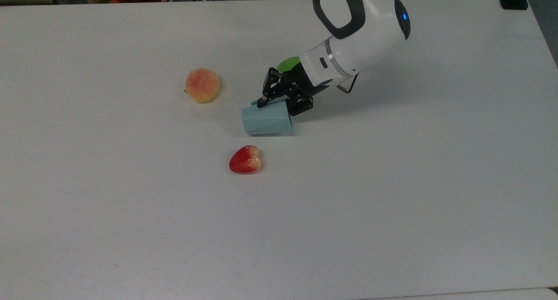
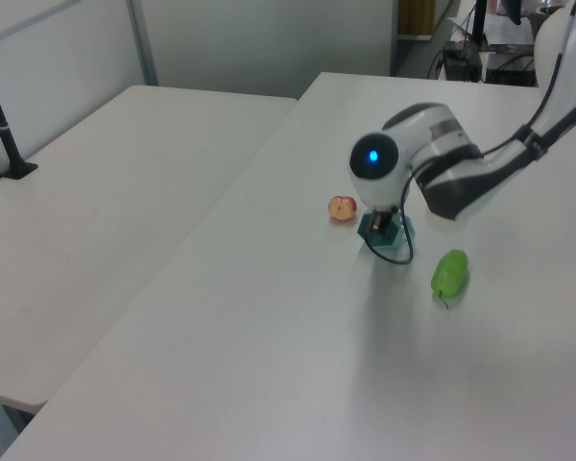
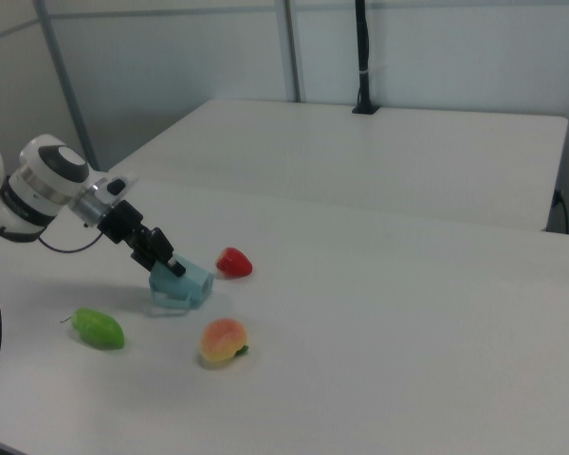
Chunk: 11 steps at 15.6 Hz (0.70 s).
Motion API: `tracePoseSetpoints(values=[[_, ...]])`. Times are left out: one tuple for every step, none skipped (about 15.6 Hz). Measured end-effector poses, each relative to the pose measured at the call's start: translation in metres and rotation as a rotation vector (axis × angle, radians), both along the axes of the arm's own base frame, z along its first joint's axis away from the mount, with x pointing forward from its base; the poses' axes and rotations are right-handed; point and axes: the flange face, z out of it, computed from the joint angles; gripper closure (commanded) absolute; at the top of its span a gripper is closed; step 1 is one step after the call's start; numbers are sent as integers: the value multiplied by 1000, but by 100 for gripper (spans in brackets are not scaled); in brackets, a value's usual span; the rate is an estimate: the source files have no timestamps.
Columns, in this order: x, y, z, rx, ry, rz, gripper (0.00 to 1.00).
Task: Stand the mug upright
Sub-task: 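Rotate the held mug upward so its base rests on the table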
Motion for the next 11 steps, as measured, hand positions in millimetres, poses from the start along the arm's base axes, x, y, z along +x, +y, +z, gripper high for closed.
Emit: tracePoseSetpoints(values=[[3, -1, 13, 63, 0, -28, 100], [4, -2, 26, 123, 10, -45, 100], [5, -3, 38, 178, 25, -55, 100], [7, -4, 52, 236, 39, -61, 100], [10, -7, 76, 314, 47, -71, 100], [11, -11, 90, 377, 55, -84, 100], [13, -16, 103, 446, 74, -92, 100], [15, -22, 113, 511, 96, -88, 100], [17, -28, 122, 578, 119, -79, 100], [19, -34, 128, 639, 142, -67, 100], [22, -42, 130, 689, 164, -55, 100]])
